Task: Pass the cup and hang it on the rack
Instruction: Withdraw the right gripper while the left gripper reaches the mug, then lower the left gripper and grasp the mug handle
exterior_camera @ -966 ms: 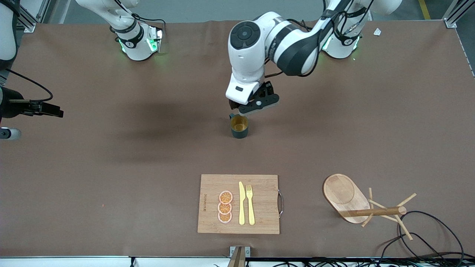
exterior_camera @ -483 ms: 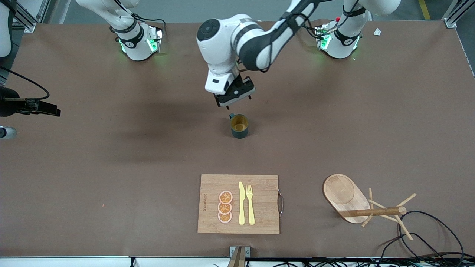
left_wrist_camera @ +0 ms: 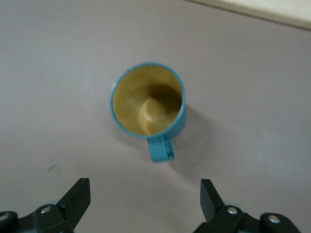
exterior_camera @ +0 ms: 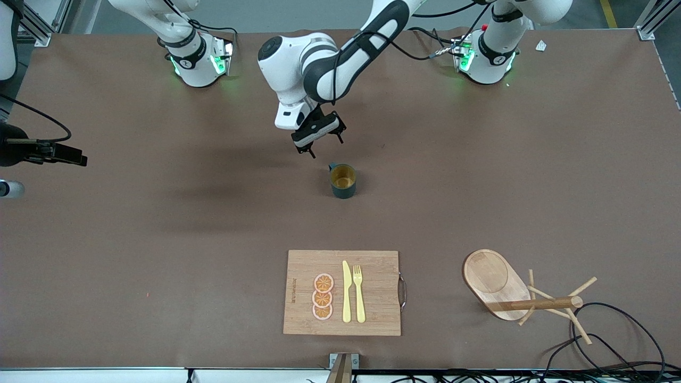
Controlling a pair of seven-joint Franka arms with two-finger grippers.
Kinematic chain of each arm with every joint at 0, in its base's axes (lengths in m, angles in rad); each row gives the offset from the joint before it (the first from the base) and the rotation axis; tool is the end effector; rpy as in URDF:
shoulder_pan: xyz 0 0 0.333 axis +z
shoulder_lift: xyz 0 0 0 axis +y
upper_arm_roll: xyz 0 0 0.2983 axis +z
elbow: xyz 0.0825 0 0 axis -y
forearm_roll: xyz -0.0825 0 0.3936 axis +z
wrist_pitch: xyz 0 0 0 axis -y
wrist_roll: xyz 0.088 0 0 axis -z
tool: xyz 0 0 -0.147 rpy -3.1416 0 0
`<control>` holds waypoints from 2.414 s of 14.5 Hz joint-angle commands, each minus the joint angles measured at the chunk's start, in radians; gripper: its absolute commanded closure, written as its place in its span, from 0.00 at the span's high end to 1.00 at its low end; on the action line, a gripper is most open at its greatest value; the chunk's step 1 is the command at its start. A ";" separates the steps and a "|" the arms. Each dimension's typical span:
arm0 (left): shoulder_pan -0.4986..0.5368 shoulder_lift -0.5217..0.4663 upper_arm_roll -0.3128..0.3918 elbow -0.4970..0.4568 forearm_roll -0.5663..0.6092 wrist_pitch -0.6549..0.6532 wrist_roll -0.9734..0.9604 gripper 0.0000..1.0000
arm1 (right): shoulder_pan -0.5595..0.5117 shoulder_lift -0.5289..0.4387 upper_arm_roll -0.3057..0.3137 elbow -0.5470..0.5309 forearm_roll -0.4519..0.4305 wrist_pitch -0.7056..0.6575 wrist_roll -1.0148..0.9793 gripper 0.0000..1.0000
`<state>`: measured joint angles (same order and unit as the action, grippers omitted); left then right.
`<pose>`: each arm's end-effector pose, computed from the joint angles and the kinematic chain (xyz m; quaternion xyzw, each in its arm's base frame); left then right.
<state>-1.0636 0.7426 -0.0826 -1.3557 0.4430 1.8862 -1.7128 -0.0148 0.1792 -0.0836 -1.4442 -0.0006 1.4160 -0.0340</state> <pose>0.3419 -0.6178 0.2160 -0.9603 -0.1942 -0.1563 0.1250 0.5850 -0.0544 0.5119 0.9941 -0.0321 -0.1035 0.0009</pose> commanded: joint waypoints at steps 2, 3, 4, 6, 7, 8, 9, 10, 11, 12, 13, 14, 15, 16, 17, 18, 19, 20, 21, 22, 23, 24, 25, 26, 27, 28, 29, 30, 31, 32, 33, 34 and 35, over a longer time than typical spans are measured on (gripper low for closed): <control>-0.053 0.064 0.033 0.050 0.055 0.013 -0.079 1.00 | -0.008 -0.060 0.016 -0.027 0.022 -0.012 0.068 1.00; -0.055 0.069 0.033 0.050 0.074 0.013 -0.115 1.00 | -0.010 -0.069 0.016 -0.033 0.022 -0.012 0.068 1.00; -0.055 0.073 0.032 0.047 0.103 0.011 -0.166 1.00 | -0.013 -0.093 0.016 -0.060 0.022 -0.002 0.066 1.00; -0.065 0.093 0.032 0.047 0.189 0.011 -0.290 1.00 | -0.013 -0.145 0.016 -0.113 0.022 0.026 0.063 1.00; -0.068 0.110 0.032 0.050 0.230 0.011 -0.342 1.00 | -0.014 -0.162 0.016 -0.130 0.021 0.027 0.062 1.00; -0.078 0.127 0.033 0.050 0.270 0.011 -0.391 1.00 | -0.014 -0.178 0.016 -0.136 0.021 0.026 0.062 1.00; -0.088 0.142 0.033 0.052 0.295 0.011 -0.428 1.00 | -0.016 -0.196 0.016 -0.146 0.021 0.026 0.062 1.00; -0.090 0.150 0.033 0.052 0.312 0.011 -0.460 1.00 | -0.016 -0.205 0.016 -0.148 0.021 0.021 0.062 1.00; -0.090 0.156 0.033 0.050 0.327 0.011 -0.478 1.00 | -0.017 -0.211 0.016 -0.150 0.021 0.018 0.063 1.00; -0.092 0.162 0.033 0.050 0.353 0.011 -0.479 0.99 | -0.019 -0.213 0.016 -0.148 0.021 0.017 0.063 1.00; -0.099 0.175 0.033 0.052 0.380 0.011 -0.479 0.98 | -0.019 -0.214 0.015 -0.148 0.021 0.012 0.063 1.00; -0.104 0.181 0.035 0.052 0.400 0.011 -0.481 0.96 | -0.019 -0.222 0.015 -0.148 0.022 0.008 0.063 1.00; -0.104 0.182 0.035 0.052 0.414 0.010 -0.482 0.94 | -0.017 -0.230 0.015 -0.148 0.022 0.006 0.063 1.00; -0.104 0.182 0.035 0.050 0.425 0.007 -0.490 0.90 | -0.016 -0.239 0.015 -0.148 0.021 0.006 0.063 1.00; -0.104 0.185 0.035 0.049 0.448 0.004 -0.490 0.89 | -0.017 -0.242 0.015 -0.147 0.022 0.006 0.062 1.00; -0.104 0.188 0.033 0.047 0.480 0.002 -0.491 0.88 | -0.017 -0.250 0.015 -0.147 0.021 0.008 0.060 1.00; -0.104 0.196 0.033 0.047 0.497 0.001 -0.491 0.86 | -0.017 -0.254 0.015 -0.147 0.021 0.009 0.060 1.00; -0.104 0.198 0.033 0.047 0.502 0.001 -0.491 0.83 | -0.017 -0.257 0.015 -0.144 0.021 0.008 0.057 1.00; -0.104 0.199 0.035 0.047 0.503 0.001 -0.491 0.80 | -0.017 -0.264 0.013 -0.144 0.021 0.008 0.057 1.00; -0.104 0.201 0.038 0.046 0.503 0.001 -0.491 0.78 | -0.019 -0.268 0.013 -0.145 0.021 0.006 0.057 1.00; -0.105 0.207 0.044 0.047 0.503 -0.001 -0.495 0.77 | -0.020 -0.268 0.013 -0.147 0.021 -0.002 0.057 1.00; -0.105 0.210 0.047 0.047 0.503 -0.001 -0.508 0.76 | -0.022 -0.267 0.013 -0.147 0.021 -0.005 0.057 1.00; -0.105 0.213 0.047 0.047 0.503 -0.001 -0.522 0.72 | -0.020 -0.267 0.015 -0.147 0.021 -0.005 0.057 1.00; -0.105 0.215 0.047 0.046 0.503 -0.001 -0.527 0.67 | -0.020 -0.267 0.016 -0.147 0.021 -0.005 0.057 1.00; -0.105 0.216 0.047 0.044 0.503 -0.001 -0.531 0.63 | -0.019 -0.267 0.016 -0.147 0.021 -0.006 0.057 1.00; -0.105 0.216 0.047 0.043 0.503 -0.001 -0.533 0.59 | -0.017 -0.267 0.016 -0.147 0.021 -0.011 0.057 1.00; -0.105 0.218 0.047 0.044 0.503 -0.001 -0.533 0.54 | -0.017 -0.268 0.016 -0.147 0.021 -0.015 0.057 1.00; -0.105 0.218 0.047 0.044 0.503 -0.001 -0.533 0.47 | -0.020 -0.268 0.016 -0.147 0.022 -0.022 0.057 1.00; -0.105 0.215 0.047 0.044 0.502 -0.001 -0.533 0.39 | -0.019 -0.270 0.016 -0.148 0.022 -0.022 0.057 1.00; -0.105 0.213 0.046 0.044 0.500 -0.001 -0.533 0.30 | -0.019 -0.270 0.016 -0.148 0.022 -0.022 0.057 1.00; -0.104 0.210 0.046 0.044 0.500 -0.007 -0.533 0.24 | -0.019 -0.270 0.016 -0.147 0.022 -0.020 0.057 1.00; -0.104 0.208 0.044 0.044 0.499 -0.019 -0.530 0.17 | -0.019 -0.270 0.016 -0.147 0.022 -0.016 0.057 1.00; -0.104 0.204 0.044 0.046 0.496 -0.027 -0.525 0.12 | -0.019 -0.270 0.016 -0.147 0.022 -0.011 0.057 1.00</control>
<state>-1.1548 0.9477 -0.0473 -1.3286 0.9256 1.8914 -2.2357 -0.0151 -0.0594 -0.0814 -1.5618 0.0074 1.3946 0.0151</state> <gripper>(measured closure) 0.749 0.000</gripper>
